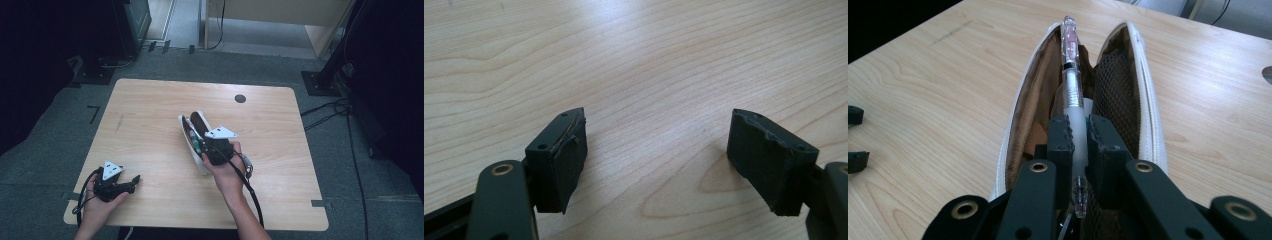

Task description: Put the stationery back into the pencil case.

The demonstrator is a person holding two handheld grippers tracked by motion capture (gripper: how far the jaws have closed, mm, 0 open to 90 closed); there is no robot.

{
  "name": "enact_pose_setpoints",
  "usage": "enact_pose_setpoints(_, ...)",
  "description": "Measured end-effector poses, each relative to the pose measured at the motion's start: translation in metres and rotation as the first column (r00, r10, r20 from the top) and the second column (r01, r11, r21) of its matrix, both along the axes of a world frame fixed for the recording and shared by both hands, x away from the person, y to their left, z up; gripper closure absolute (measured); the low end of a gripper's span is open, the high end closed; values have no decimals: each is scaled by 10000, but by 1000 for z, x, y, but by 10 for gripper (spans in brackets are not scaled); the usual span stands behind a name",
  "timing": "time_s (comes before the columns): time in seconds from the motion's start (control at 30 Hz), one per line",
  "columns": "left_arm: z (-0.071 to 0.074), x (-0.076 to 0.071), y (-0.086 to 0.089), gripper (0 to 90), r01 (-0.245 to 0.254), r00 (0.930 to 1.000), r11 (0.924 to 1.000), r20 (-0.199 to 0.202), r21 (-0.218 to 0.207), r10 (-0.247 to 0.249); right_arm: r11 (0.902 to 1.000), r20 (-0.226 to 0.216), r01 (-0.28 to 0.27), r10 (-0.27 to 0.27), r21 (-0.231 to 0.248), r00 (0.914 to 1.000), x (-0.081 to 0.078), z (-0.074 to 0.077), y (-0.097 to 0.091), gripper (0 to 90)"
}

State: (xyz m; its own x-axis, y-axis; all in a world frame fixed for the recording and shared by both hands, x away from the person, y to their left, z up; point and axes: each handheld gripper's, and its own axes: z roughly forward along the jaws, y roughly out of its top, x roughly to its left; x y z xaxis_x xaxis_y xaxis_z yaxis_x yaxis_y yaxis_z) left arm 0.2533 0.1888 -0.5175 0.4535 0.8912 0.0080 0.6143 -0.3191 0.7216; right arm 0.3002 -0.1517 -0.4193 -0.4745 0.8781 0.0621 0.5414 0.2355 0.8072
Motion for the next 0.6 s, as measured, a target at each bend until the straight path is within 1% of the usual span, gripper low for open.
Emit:
enact_pose_setpoints(0.07,0,0,0,246,-3,10000,10000,4,-6,3,10000,4,13,-13,-71,10000,0,0,1,813)
enact_pose_setpoints(0.37,0,0,0,246,-6,10000,10000,5,-5,6,9999,32,-48,48,-111,10000,0,0,3,810)
enact_pose_setpoints(0.47,0,0,0,246,-1,10000,10000,3,-5,1,9999,-39,-100,99,-70,9999,2,-1,3,811)
enact_pose_setpoints(0.6,0,0,0,246,-2,10000,10000,2,-4,2,9998,-20,-145,144,-104,9999,5,-1,7,807)
